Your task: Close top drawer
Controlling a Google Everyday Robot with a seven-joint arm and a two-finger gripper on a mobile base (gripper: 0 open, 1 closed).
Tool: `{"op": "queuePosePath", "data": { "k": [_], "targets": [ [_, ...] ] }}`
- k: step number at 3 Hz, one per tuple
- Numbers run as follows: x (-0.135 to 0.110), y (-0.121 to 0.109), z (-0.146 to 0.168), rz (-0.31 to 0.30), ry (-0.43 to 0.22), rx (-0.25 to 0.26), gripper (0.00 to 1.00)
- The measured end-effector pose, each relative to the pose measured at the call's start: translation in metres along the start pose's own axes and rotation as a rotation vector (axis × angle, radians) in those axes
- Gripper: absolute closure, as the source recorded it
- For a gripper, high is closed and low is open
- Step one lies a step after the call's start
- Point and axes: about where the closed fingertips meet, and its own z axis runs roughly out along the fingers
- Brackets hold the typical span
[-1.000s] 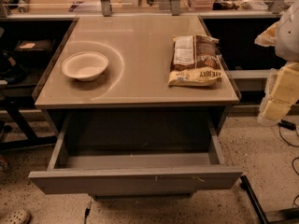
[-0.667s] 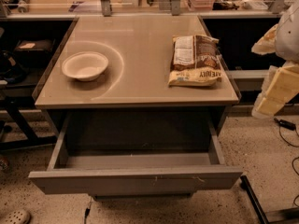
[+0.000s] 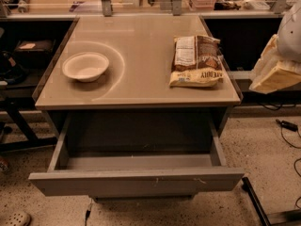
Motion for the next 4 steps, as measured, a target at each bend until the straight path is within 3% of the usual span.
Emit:
{"op": "queuePosePath", "data": {
  "k": [1, 2, 3, 4],
  "targets": [
    [0.000, 0.000, 0.000, 0.000, 0.000, 0.000, 0.88],
    [0.002, 0.002, -0.003, -0.004, -0.006, 0.017, 1.00],
    [-0.001, 0.040, 0.002, 0.047, -0.013, -0.001, 1.00],
    [0.001, 0.095, 0.039, 0.087, 0.002, -0.076, 1.00]
  ]
}}
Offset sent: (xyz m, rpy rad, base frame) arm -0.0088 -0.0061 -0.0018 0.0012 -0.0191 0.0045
